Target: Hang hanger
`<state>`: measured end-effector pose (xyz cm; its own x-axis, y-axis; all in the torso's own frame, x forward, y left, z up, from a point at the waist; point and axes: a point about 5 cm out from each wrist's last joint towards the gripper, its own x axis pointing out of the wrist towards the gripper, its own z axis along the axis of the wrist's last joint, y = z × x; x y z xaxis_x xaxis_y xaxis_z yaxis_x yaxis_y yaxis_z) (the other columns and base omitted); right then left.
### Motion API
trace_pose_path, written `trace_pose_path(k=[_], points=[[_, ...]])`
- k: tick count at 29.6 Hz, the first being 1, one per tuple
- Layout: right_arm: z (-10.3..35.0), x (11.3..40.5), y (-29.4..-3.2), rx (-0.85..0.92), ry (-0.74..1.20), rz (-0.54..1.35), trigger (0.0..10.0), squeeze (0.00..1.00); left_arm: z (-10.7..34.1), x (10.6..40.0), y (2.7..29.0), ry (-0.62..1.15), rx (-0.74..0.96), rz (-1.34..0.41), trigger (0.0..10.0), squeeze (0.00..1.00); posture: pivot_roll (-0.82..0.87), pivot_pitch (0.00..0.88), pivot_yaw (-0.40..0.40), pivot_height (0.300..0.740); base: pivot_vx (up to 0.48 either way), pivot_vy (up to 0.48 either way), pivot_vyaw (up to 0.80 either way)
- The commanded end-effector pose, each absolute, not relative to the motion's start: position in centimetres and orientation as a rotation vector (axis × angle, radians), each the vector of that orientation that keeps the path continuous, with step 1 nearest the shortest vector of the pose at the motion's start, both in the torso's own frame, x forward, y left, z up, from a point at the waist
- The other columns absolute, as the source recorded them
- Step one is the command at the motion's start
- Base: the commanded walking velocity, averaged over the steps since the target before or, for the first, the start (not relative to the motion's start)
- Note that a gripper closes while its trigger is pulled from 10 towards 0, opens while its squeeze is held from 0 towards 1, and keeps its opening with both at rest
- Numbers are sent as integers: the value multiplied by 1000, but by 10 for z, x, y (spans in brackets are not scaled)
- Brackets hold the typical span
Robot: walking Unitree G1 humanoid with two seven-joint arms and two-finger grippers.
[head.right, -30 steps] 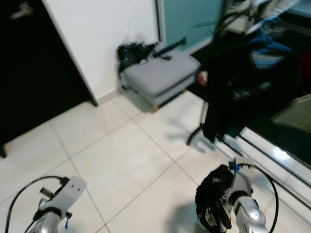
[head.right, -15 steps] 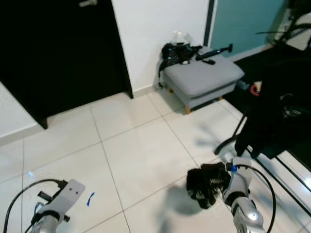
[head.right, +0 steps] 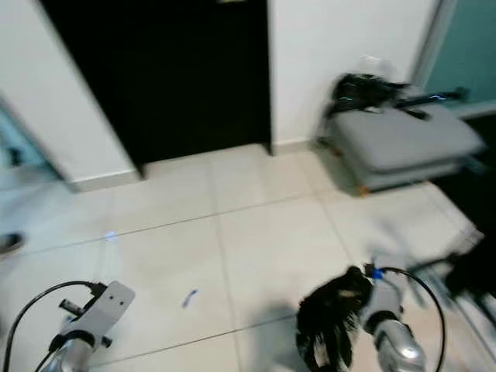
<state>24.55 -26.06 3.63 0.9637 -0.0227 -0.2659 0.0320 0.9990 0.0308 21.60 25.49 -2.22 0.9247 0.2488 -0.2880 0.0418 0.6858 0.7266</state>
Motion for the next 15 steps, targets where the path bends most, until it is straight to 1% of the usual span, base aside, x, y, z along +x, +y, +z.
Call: trace_pose_path(k=[1, 2, 8, 15], points=[[38, 247, -258, 47, 247, -16, 10000, 0, -25, 213, 256, 400, 822, 118, 10000, 0, 54, 125, 19, 740, 0, 0, 750], [38, 249, -257, 46, 246, -12, 10000, 0, -25, 213, 256, 401, 822, 118, 10000, 0, 56, 111, 25, 740, 0, 0, 750], [39, 250, -256, 45, 242, -8, 10000, 0, -28, 209, 259, 421, 826, 116, 10000, 0, 50, 93, 35, 740, 0, 0, 750], [39, 247, -258, 52, 240, -18, 10000, 0, -32, 205, 260, 446, 830, 105, 10000, 0, 43, 99, 39, 740, 0, 0, 738]])
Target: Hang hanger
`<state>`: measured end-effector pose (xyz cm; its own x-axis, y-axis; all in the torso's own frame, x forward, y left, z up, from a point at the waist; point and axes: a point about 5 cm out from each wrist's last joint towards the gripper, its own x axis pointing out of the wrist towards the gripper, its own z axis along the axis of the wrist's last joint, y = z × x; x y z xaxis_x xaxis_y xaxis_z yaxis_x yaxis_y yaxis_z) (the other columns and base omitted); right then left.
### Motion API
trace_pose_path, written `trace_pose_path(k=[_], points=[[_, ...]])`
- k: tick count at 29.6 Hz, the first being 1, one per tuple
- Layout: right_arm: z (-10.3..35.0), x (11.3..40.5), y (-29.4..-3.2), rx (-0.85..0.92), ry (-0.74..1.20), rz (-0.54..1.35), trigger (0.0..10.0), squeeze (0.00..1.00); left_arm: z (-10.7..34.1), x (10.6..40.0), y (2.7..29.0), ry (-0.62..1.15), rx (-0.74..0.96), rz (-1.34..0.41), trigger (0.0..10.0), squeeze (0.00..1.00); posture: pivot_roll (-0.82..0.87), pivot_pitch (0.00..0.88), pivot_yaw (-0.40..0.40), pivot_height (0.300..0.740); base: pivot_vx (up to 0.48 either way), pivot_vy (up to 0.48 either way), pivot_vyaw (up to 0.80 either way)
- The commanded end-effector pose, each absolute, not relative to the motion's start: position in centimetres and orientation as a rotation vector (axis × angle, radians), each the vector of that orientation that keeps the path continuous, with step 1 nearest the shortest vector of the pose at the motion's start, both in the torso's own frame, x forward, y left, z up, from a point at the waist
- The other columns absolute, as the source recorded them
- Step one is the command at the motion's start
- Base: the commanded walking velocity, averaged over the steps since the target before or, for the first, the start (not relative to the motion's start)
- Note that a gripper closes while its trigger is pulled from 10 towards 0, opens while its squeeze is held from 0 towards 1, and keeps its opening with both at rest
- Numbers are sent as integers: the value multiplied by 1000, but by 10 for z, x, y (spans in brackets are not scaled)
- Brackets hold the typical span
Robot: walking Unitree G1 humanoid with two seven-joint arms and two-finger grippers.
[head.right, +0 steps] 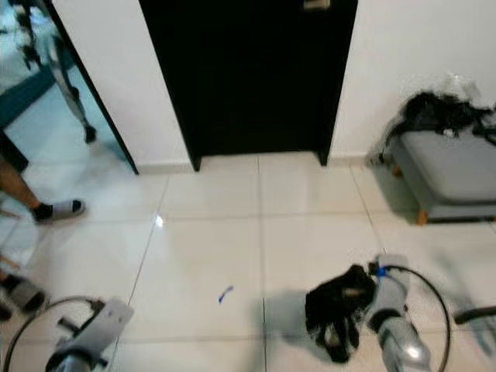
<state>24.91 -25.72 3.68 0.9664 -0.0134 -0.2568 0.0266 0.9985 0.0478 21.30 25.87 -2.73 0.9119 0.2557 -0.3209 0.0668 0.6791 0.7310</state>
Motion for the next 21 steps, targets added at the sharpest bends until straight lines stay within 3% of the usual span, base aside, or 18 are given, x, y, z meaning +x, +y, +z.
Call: trace_pose_path(k=[1, 6, 7, 8, 11, 13, 14, 17, 21], points=[[39, 247, -258, 52, 240, -18, 10000, 0, -32, 205, 260, 446, 830, 105, 10000, 0, 43, 99, 39, 740, 0, 0, 738], [41, 253, -254, 58, 232, 1, 10000, 0, -32, 210, 260, 476, 743, 150, 10000, 0, 47, 101, 15, 740, 0, 0, 728], [46, 258, -252, 57, 216, 16, 10000, 0, -23, 223, 256, 436, 627, 175, 10000, 0, 48, 101, 6, 740, 0, 0, 719], [46, 258, -252, 57, 216, 16, 10000, 0, -23, 223, 256, 436, 627, 175, 10000, 0, 48, 101, 6, 740, 0, 0, 719], [63, 271, -250, 58, 165, 50, 10000, 0, 1, 256, 248, 356, 259, 297, 10000, 0, 43, 107, 4, 740, 0, 0, 715], [75, 278, -248, 59, 128, 75, 10000, 0, 17, 278, 237, 327, 49, 263, 10000, 0, 40, 104, 5, 740, 0, 0, 719], [75, 278, -248, 59, 128, 75, 10000, 0, 17, 278, 237, 327, 49, 263, 10000, 0, 40, 104, 5, 740, 0, 0, 719], [91, 288, -244, 54, 82, 126, 10000, 0, 50, 309, 219, 228, -207, 180, 10000, 0, 36, 102, 3, 740, 0, 0, 715], [106, 296, -238, 38, 42, 174, 10000, 0, 80, 329, 207, 105, -272, 137, 10000, 0, 29, 109, -1, 740, 0, 0, 714]])
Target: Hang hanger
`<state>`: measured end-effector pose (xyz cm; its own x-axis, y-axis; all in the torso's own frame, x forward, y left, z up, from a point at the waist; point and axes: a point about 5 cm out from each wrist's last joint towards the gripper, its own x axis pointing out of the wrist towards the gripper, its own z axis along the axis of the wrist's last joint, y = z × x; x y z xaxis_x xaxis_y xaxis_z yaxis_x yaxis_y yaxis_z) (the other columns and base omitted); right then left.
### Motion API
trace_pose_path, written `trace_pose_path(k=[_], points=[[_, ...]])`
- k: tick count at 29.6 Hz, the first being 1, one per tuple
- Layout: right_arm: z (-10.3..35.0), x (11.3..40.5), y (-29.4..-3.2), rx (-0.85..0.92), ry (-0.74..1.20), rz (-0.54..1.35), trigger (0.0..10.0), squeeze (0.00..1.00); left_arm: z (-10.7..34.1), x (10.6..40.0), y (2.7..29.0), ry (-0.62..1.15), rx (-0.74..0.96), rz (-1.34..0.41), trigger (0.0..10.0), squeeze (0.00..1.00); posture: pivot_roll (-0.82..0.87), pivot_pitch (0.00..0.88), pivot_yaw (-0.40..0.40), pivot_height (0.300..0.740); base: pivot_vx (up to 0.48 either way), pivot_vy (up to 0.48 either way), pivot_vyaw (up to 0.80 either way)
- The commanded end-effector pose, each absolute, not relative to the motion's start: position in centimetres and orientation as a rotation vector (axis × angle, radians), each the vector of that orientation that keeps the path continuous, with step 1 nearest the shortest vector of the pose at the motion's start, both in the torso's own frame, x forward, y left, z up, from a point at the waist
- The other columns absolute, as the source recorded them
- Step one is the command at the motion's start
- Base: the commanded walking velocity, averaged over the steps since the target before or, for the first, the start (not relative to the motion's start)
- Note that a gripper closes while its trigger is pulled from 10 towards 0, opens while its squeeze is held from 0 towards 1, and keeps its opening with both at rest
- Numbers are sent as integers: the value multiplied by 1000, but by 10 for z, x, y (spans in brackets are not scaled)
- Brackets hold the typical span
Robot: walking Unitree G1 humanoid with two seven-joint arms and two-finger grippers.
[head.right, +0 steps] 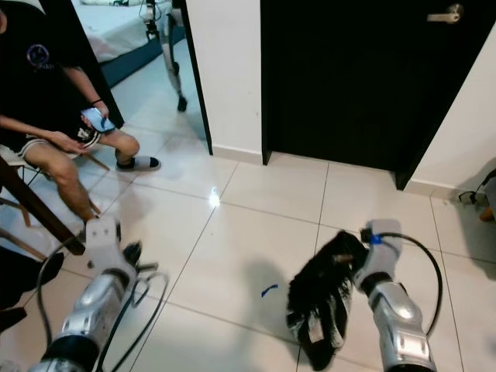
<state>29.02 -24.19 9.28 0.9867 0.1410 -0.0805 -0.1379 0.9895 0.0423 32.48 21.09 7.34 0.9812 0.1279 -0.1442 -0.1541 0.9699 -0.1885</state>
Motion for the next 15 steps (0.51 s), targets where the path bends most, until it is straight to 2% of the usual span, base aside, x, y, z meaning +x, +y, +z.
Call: trace_pose_path(k=[1, 3, 9, 15], points=[[106, 296, -238, 38, 42, 174, 10000, 0, 80, 329, 207, 105, -272, 137, 10000, 0, 29, 109, -1, 740, 0, 0, 719], [124, 305, -232, 30, -6, 217, 10000, 0, 113, 343, 198, -43, -231, 129, 10000, 0, 26, 118, -4, 740, 0, 0, 716], [142, 313, -221, 26, -55, 273, 10000, 0, 135, 352, 188, -121, -234, 98, 10000, 0, 23, 125, -2, 740, 0, 0, 710], [172, 324, -200, 17, -129, 385, 10000, 0, 156, 360, 167, -118, -323, -50, 10000, 0, 22, 133, 2, 740, 0, 0, 708]])
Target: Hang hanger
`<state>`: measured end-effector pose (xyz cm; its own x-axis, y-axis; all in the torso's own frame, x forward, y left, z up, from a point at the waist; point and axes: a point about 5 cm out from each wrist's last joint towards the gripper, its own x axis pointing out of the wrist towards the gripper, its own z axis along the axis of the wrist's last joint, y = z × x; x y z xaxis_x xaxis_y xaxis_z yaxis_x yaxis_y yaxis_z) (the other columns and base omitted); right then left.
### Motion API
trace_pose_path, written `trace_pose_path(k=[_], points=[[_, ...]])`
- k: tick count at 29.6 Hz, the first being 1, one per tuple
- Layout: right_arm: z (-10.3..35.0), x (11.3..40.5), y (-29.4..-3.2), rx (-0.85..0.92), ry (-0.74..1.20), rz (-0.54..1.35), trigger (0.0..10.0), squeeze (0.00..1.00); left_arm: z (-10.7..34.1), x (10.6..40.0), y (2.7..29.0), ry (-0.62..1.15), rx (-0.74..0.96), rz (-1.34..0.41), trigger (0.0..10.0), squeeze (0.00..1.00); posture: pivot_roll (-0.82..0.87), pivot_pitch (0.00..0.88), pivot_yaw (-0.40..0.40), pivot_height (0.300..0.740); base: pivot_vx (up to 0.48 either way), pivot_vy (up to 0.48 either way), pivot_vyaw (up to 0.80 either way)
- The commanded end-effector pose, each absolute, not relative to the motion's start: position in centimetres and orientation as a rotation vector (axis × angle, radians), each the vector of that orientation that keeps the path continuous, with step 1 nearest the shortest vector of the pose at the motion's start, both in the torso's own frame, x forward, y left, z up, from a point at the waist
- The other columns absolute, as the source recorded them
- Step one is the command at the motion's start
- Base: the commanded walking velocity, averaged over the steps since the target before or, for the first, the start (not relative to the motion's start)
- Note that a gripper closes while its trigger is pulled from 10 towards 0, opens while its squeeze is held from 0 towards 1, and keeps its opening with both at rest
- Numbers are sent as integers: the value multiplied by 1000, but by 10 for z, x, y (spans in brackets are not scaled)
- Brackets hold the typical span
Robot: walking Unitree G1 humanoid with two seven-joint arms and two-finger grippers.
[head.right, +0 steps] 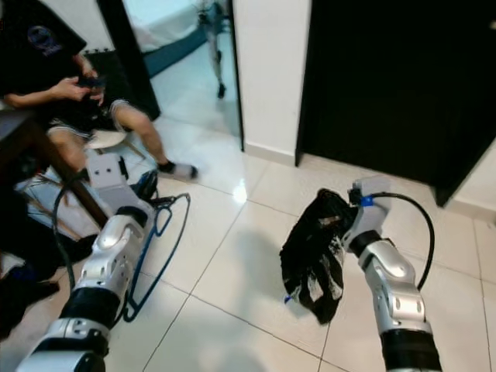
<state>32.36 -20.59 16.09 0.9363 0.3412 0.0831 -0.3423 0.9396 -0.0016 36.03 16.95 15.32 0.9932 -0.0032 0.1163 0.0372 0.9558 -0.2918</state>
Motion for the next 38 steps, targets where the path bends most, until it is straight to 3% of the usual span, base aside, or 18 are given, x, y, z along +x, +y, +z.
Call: trace_pose_path(k=[1, 9, 16, 24, 29, 38], points=[[177, 326, -196, 9, -143, 406, 10000, 0, 160, 361, 165, -118, -328, -68, 10000, 0, 23, 134, 5, 740, 0, 0, 706], [188, 330, -191, -12, -165, 426, 10000, 0, 159, 358, 162, -113, -248, -130, 10000, 0, 29, 136, 3, 740, 0, 0, 679], [175, 332, -200, -15, -93, 290, 10000, 0, 151, 341, 160, -91, -145, -188, 10000, 0, 36, 135, -2, 740, 430, 0, 0], [170, 327, -206, -9, -72, 268, 10000, 0, 149, 328, 155, -76, -106, -234, 10000, 0, 40, 134, -1, 740, 480, 0, 0], [171, 327, -206, -20, -72, 282, 10000, 0, 153, 328, 150, -87, -91, -253, 10000, 0, 35, 132, 1, 740, 480, 0, 0], [175, 319, -189, -49, -80, 412, 10000, 0, 154, 318, 150, -81, -38, -264, 10000, 0, 39, 129, 4, 740, 480, 0, 761]])
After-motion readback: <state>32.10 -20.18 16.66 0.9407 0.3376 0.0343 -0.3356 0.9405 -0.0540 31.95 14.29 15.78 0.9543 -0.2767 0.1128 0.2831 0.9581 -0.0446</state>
